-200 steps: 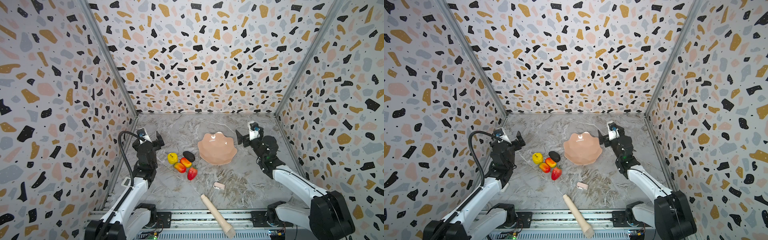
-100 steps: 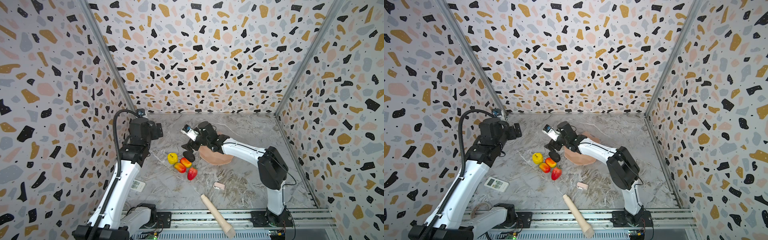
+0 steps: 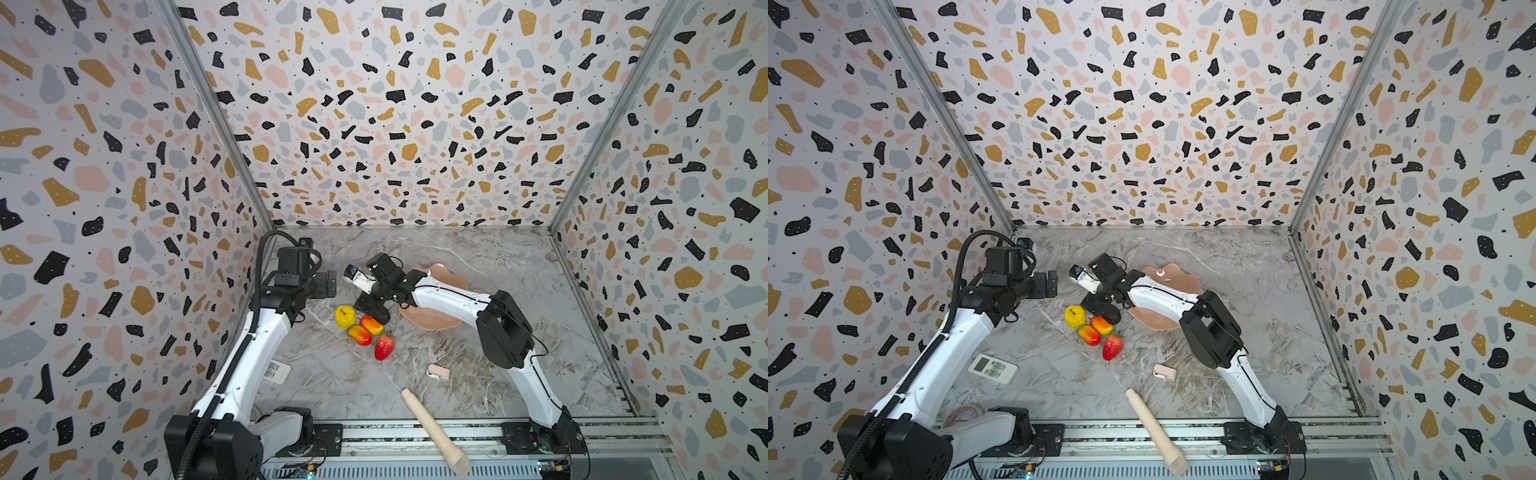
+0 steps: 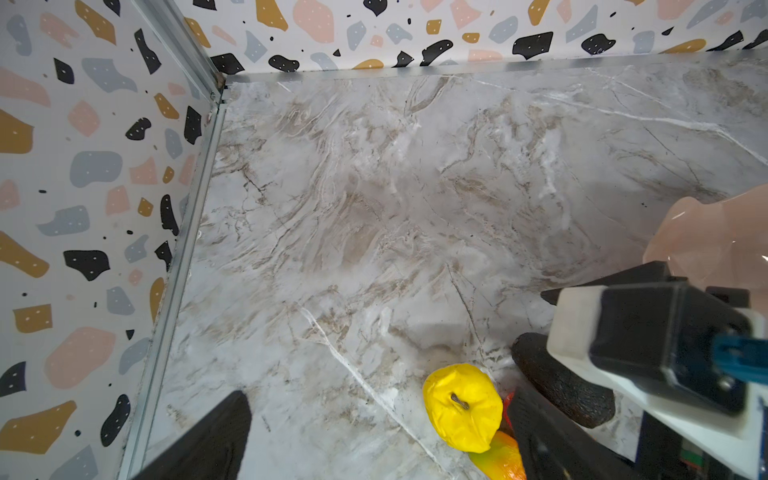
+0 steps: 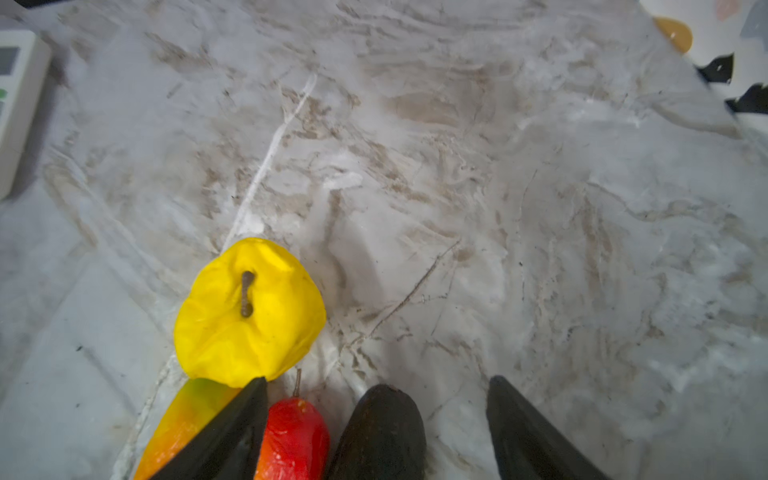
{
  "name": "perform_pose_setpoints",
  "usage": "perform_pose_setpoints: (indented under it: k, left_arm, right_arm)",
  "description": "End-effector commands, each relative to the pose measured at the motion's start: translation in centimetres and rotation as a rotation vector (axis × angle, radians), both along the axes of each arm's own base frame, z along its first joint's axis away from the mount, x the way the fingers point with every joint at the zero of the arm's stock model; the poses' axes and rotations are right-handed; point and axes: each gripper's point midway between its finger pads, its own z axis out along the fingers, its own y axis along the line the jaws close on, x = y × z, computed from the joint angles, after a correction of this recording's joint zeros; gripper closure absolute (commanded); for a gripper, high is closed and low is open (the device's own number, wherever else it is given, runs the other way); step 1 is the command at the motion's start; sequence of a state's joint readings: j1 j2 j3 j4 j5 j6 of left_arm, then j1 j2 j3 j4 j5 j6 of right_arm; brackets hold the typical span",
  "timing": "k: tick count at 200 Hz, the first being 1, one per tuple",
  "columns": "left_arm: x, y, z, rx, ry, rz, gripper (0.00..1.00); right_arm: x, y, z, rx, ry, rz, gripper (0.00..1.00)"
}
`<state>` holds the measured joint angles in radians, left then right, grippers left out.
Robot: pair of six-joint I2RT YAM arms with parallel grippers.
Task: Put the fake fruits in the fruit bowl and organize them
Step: 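Reach the right gripper over the fruit and grasp the dark avocado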
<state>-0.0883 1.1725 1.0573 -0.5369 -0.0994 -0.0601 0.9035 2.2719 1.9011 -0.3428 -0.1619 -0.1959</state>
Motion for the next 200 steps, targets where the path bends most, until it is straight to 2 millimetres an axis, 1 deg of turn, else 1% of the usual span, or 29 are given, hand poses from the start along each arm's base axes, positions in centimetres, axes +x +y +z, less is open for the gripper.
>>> perform_pose_setpoints:
  k: [1,17,39,74,100,149,165,177,190,200]
  left_arm:
    - [0.1,-0.2,0.3,-0.023,-0.039,-0.031,0.00]
    - [0.0,-0.1,0.3,-0.025,-0.041,-0.030,0.01]
    - [0.1,-0.1,0.3,-0.031,-0.043,-0.033,0.00]
    - [0.2,-0.1,0.3,-0.038,-0.043,-0.034,0.00]
    - [0.3,0.0,0.3,-0.036,-0.042,-0.034,0.00]
    - [0.4,0.1,0.5,-0.034,-0.048,-0.036,0.00]
    - [0.3,0.1,0.5,-0.033,-0.049,-0.033,0.00]
    - [0.3,0.2,0.5,-0.032,-0.049,-0.032,0.00]
    - [0.3,0.2,0.5,-0.030,-0.052,-0.030,0.00]
    - [0.3,0.2,0.5,-0.031,-0.051,-0.033,0.00]
  right_arm:
    - [-0.1,-2.3,-0.6,-0.104,0.041,-0.045,0.27]
    - [-0.2,-2.8,-1.2,-0.125,0.059,-0.049,0.34]
    - [-0.3,-3.4,-1.7,-0.147,0.086,-0.050,0.35]
    - [-0.7,-3.7,-2.8,-0.155,0.133,-0.038,0.36]
    - [-0.6,-3.4,-3.7,-0.151,0.151,-0.037,0.38]
    - [-0.3,-2.5,-4.5,-0.146,0.170,-0.028,0.49]
    - [-0.1,-2.4,-4.3,-0.143,0.168,-0.029,0.56]
    - [0.0,-2.2,-3.7,-0.135,0.159,-0.027,0.61]
    - [0.2,-2.1,-2.7,-0.120,0.140,-0.028,0.66]
    - [0.4,-2.0,-1.5,-0.104,0.121,-0.030,0.68]
